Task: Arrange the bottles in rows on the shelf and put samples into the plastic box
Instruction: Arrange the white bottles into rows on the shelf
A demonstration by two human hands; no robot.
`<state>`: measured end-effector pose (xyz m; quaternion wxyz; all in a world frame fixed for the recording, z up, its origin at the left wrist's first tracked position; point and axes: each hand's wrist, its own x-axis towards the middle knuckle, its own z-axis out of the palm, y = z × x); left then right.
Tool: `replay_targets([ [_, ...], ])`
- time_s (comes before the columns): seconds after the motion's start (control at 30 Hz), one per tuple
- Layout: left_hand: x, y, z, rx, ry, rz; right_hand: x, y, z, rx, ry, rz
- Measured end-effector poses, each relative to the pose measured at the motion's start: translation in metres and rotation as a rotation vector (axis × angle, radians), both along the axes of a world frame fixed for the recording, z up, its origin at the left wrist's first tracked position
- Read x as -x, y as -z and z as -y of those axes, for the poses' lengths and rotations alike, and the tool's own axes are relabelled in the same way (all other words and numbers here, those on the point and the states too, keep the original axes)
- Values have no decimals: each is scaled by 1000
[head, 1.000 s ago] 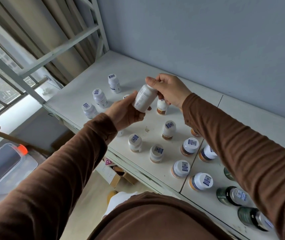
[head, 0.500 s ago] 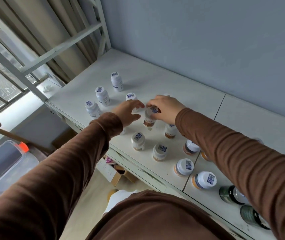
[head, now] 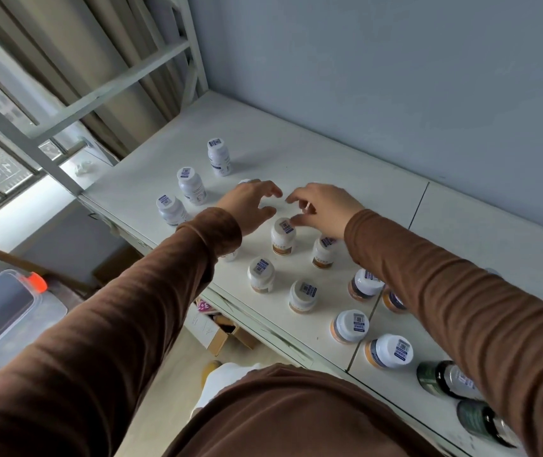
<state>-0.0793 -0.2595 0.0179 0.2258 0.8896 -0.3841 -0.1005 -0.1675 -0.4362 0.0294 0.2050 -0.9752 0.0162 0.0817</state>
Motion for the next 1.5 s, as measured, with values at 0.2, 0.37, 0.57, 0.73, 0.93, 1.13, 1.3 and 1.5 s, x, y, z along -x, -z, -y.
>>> replay_targets([
  [0.2,-8,0,32,-45,-5,45,-14,2,45,68,152,165],
  [0.37,-14,13,52,-111,-45,14,-28,25,47,137,26,-28],
  [0.57,-20,22,57,-109,-60,-81,-35,21,52,75,61,57],
  [0.73,-19,5,53,358,-153,-492,-39,-16,59,-361,195,188],
  [0.93,-23,-21,45,800,-232,-1241,-38,-54,43,-696,377,264],
  [1.13,-16,-25,43,681,-265,-1471,-34,-65,28,-697,369,251],
  [1.3,-17,-19,47,721,-254,-1422,-36,-57,34,-582,379,262],
  [1.5,-10,-21,50,729,-115,-1154,-33,-50,49,-430,343,224],
])
